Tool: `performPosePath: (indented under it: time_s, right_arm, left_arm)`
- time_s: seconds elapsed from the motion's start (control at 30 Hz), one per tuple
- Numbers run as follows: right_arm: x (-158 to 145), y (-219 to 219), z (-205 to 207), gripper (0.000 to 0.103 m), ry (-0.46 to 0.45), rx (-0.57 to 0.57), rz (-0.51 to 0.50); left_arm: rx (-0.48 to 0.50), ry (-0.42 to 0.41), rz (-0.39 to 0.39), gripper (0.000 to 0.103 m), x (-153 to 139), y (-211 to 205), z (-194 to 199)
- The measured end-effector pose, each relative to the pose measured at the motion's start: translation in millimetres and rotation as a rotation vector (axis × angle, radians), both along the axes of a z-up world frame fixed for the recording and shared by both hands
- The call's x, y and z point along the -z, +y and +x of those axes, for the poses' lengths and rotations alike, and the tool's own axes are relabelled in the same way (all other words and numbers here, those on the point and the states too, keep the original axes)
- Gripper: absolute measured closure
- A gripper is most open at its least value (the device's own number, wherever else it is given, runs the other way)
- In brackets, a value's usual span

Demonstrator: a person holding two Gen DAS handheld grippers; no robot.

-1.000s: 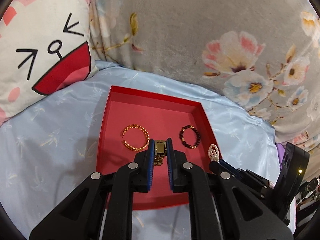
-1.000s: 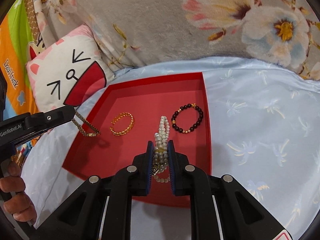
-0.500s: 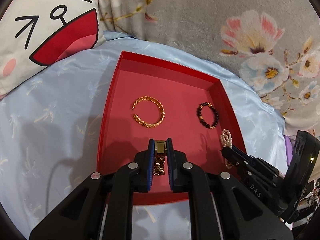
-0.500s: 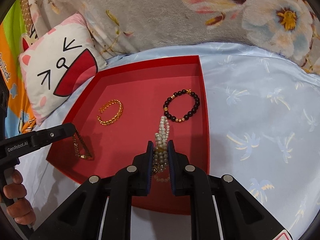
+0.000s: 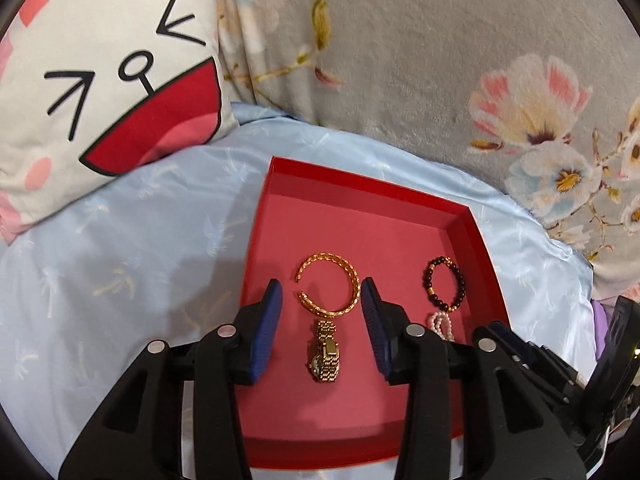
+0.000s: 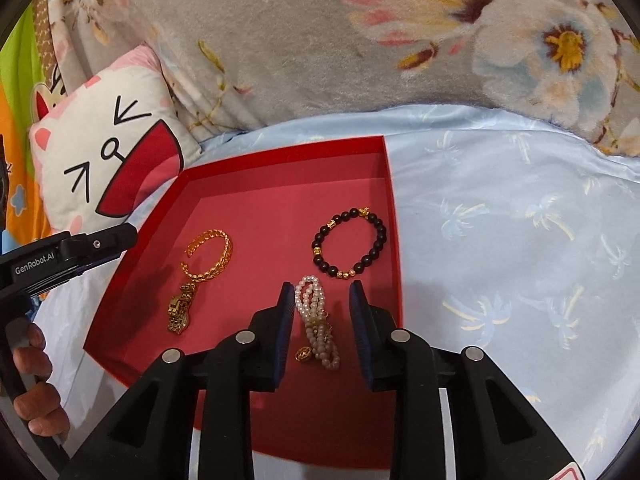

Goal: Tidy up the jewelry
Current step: 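Lower watch and pearl bracelet into the red tray and open both tools, then move both tools back to the rings and earrings on the sheet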

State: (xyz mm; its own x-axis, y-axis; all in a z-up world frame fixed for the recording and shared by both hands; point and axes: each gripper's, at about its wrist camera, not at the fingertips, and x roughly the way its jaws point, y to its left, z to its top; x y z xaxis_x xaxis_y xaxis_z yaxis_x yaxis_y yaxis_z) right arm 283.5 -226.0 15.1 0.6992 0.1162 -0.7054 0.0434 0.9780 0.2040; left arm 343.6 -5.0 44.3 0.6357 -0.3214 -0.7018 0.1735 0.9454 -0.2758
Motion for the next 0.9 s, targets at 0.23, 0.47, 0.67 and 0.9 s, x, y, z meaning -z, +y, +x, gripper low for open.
performPosePath:
  time_s: [0.23,0.47,0.67,0.9]
  right_arm:
    - [-11,-2,-42,0.075,-0.033,0.005,0.001]
    - [-13,7,-89,0.075,-0.029,0.003,0.018]
    - [-8,20,-135,0.074,-0.008,-0.024,0.031]
    - [4,41,-187,0.074,0.025,-0.059,0.012]
  left_arm:
    - [0.015,-0.035,0.041,0.063,-4,3,-39]
    - [0.027,-0.062,0.06,0.058,-9,6,-84]
    - [0.014,-0.049,0.061,0.057,-1,14,-122]
    - [-0.001,0.019,0.06,0.057,31,26,-163]
